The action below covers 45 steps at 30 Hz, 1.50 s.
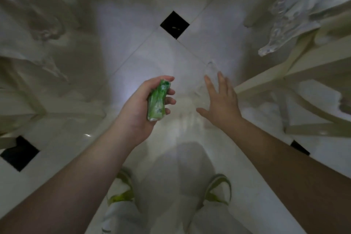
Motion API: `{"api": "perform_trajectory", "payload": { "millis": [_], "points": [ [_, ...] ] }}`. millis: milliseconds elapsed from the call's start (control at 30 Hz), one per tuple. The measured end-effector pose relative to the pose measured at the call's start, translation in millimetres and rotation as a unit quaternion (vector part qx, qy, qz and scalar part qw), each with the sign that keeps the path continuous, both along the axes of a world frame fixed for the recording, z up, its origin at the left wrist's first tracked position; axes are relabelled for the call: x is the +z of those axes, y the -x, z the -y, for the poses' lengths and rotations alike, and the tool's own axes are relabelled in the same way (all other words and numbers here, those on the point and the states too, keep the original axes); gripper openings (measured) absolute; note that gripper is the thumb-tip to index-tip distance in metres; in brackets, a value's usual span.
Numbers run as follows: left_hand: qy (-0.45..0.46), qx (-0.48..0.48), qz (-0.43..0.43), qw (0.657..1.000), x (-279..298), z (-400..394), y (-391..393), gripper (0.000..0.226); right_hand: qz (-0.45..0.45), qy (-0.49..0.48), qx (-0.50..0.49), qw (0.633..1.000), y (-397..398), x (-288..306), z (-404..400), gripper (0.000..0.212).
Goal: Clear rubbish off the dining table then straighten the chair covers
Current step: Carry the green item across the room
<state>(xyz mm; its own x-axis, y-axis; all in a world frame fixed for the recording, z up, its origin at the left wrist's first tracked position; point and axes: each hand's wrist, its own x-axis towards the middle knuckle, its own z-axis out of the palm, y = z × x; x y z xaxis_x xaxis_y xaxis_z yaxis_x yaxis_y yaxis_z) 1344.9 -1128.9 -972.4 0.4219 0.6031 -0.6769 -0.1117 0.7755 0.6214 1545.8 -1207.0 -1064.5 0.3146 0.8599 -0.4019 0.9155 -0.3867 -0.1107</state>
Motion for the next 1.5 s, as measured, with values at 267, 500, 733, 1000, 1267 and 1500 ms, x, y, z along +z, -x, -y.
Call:
{"api": "perform_trajectory", "payload": {
  "millis": [267, 500, 733, 1000, 1267, 1500],
  "points": [
    [-0.065, -0.132, -0.059, 0.987, -64.5, -18.0, -3.6, 0.028, 0.089, 0.119, 0.115, 0.982, -20.0, -94.7, -31.5, 0.133],
    [-0.080, -0.181, -0.094, 0.976, -95.4, -13.9, 25.6, 0.030, 0.055, 0.179, 0.074, 0.979, -23.8, -138.8, -55.4, 0.119],
    [-0.039, -0.122, -0.102, 0.987, -86.6, -9.3, 33.7, 0.033, 0.016, 0.054, 0.137, 0.989, -8.3, -125.9, -29.9, 0.035],
    [0.039, -0.029, -0.080, 0.996, -8.8, 16.6, 22.8, 0.025, -0.127, -0.011, -0.009, 0.992, 21.2, -32.3, -18.1, 0.028],
    [0.067, 0.064, -0.051, 0.994, 96.8, 27.4, 19.5, 0.029, -0.398, -0.129, -0.508, 0.753, 51.6, 130.6, -25.3, 0.033],
    [0.095, 0.101, -0.049, 0.989, 185.3, 43.6, 12.6, 0.018, -0.543, -0.120, -0.502, 0.662, 56.7, 241.6, -6.0, 0.008]
  ]
}}
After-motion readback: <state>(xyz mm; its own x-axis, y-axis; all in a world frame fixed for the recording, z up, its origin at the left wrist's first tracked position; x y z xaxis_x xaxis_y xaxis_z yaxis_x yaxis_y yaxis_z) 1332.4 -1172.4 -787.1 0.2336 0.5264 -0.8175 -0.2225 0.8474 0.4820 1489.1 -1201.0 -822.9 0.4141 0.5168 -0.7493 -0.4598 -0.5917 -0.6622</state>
